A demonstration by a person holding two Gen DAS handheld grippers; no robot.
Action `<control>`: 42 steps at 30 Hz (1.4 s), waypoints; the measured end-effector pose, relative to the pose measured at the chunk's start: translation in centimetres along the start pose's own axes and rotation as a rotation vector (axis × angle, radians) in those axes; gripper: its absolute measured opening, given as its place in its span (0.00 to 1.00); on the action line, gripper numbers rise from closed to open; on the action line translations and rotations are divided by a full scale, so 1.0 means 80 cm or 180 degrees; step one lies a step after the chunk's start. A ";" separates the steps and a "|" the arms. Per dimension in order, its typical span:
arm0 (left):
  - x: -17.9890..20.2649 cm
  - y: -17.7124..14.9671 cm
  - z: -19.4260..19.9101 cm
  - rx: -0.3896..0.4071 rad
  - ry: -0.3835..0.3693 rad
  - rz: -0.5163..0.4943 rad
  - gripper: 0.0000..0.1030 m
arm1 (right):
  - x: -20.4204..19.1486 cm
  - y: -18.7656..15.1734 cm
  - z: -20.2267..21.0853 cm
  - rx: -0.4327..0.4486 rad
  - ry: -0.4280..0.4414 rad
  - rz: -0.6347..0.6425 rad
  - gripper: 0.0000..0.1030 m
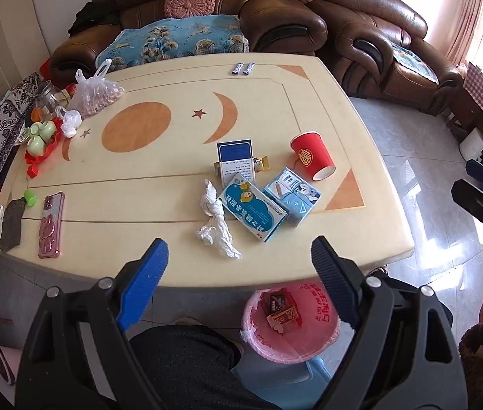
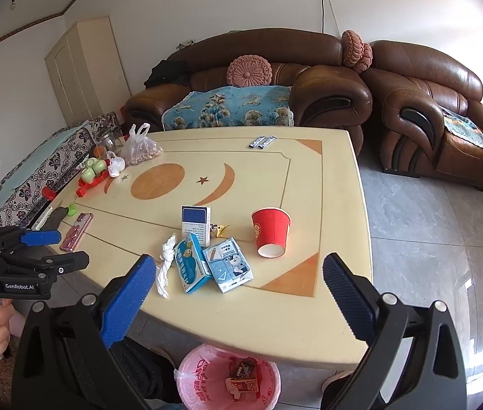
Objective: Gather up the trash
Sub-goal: 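Raise both tools back toward the table, then grasp the white tissue with the left tool while the right tool grasps the red cup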
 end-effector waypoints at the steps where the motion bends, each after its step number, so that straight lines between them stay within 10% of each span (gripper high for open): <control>1: 0.000 0.003 -0.003 -0.0011 0.0005 -0.0007 0.81 | 0.003 0.003 -0.003 0.0000 -0.0008 -0.0007 0.93; 42: -0.059 0.020 -0.235 -0.0966 0.0291 0.0179 0.81 | 0.046 0.004 -0.258 -0.0780 0.0097 -0.0062 0.93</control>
Point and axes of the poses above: each gripper's, at about its wrist camera, not at the fingertips, and z roughly against the way its jaws point, x to its right, y to its top, the point moved 3 cm from there along -z, roughly the way its jaws point, and after that the axes turned 8 degrees about z, right-handed, at the moved point
